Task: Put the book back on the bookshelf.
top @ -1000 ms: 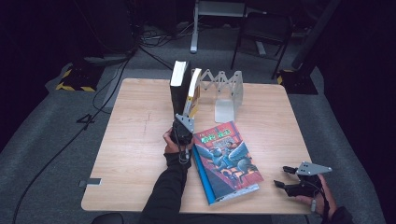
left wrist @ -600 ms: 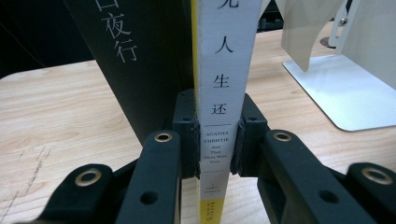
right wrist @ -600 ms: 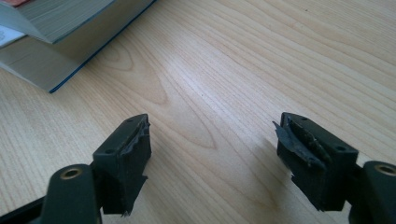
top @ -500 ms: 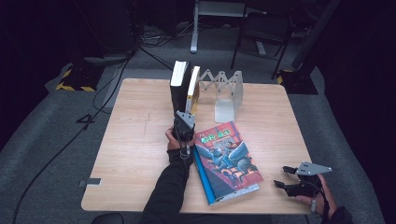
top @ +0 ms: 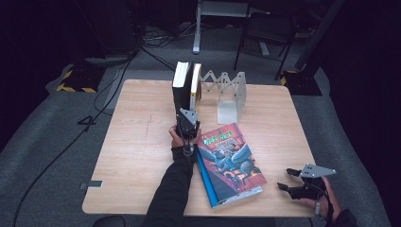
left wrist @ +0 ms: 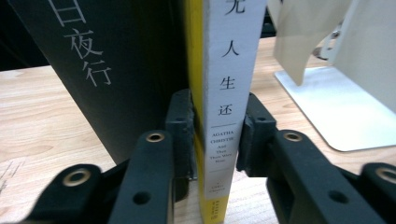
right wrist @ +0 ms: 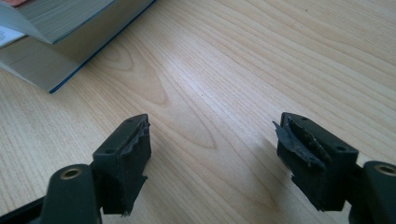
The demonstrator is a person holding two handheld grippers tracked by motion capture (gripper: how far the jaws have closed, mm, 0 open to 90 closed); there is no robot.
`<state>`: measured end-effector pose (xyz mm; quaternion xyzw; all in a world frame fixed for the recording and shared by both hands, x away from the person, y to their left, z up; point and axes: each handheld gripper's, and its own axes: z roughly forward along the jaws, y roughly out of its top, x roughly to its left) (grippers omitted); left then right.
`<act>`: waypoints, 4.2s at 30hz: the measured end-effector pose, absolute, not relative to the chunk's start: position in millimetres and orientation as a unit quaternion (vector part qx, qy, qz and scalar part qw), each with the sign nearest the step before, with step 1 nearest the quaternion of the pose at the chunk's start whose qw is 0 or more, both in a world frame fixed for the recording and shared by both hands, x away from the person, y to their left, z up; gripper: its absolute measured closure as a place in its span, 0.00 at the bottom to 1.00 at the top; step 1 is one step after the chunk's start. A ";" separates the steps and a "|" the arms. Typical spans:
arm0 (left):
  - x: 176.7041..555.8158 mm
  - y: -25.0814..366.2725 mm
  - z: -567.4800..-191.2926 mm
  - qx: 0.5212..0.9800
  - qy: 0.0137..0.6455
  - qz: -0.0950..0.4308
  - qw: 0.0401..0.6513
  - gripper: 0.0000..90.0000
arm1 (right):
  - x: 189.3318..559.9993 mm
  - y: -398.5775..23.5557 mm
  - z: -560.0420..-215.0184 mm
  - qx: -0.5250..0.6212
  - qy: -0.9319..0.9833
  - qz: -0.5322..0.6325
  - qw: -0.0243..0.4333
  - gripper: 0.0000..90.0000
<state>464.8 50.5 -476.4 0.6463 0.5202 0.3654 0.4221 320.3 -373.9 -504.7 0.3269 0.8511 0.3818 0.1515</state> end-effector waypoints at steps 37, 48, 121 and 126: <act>468.5 71.1 -473.8 0.678 0.490 0.342 0.428 0.83 | 320.3 -373.8 -504.7 0.327 0.851 0.382 0.152 0.28; 476.9 62.1 -471.9 0.666 0.512 0.342 0.421 0.83 | 320.3 -373.9 -504.7 0.327 0.851 0.382 0.151 0.28; 307.7 87.1 -479.6 0.878 0.200 0.150 0.407 0.58 | 335.3 -298.7 -445.7 0.249 0.863 0.424 0.122 0.33; 306.8 88.5 -481.8 0.882 0.197 0.156 0.397 0.57 | 339.4 -286.1 -451.8 0.246 0.868 0.421 0.100 0.30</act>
